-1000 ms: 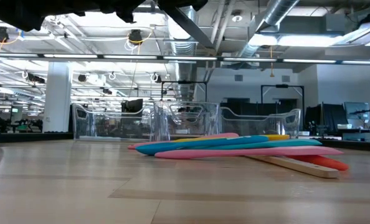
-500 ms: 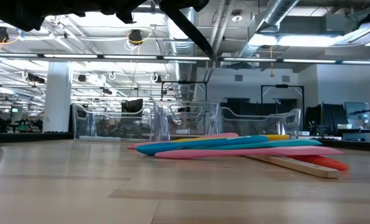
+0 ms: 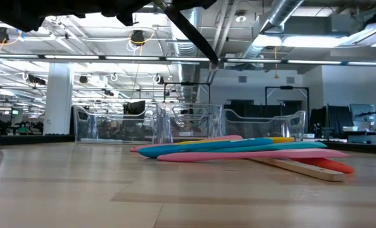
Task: Pick & Place Kitchen Items
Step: Put the green table knife into the left transparent bin
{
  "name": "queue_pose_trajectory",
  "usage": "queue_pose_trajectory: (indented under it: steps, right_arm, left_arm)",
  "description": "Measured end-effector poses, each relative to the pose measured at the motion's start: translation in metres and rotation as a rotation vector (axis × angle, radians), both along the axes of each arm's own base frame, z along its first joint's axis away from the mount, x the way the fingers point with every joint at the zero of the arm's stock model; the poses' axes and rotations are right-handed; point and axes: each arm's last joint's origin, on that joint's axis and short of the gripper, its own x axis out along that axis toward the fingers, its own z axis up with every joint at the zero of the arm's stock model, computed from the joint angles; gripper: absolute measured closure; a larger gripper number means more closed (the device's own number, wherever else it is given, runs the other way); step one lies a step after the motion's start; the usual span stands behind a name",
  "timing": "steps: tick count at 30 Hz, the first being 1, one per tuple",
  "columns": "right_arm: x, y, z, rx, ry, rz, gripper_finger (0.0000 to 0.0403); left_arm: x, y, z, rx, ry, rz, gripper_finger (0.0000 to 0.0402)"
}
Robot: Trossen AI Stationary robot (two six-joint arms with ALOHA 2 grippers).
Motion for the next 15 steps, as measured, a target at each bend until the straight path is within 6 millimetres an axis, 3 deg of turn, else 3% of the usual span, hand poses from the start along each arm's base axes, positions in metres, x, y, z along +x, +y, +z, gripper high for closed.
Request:
queue_pose_trajectory:
  steps: [5, 8, 11, 15]
  right_arm:
    - [-0.025, -0.006, 0.024, 0.012, 0.071, -0.024, 0.0244]
    - [-0.044, -0.01, 0.037, 0.083, 0.112, -0.092, 0.0253]
    - [-0.059, -0.012, 0.041, 0.116, 0.173, -0.14, 0.0294]
    - [-0.07, -0.009, 0.039, 0.064, 0.251, -0.102, 0.0382]
  left_arm:
    - [0.0, 0.0, 0.0, 0.002, 0.001, 0.002, 0.0397]
    - [0.0, 0.001, 0.0, 0.001, 0.001, 0.034, 0.0397]
    - [-0.003, 0.005, 0.006, 0.028, -0.009, 0.121, 0.0397]
    - [-0.008, 0.012, 0.021, 0.068, 0.017, 0.221, 0.0396]
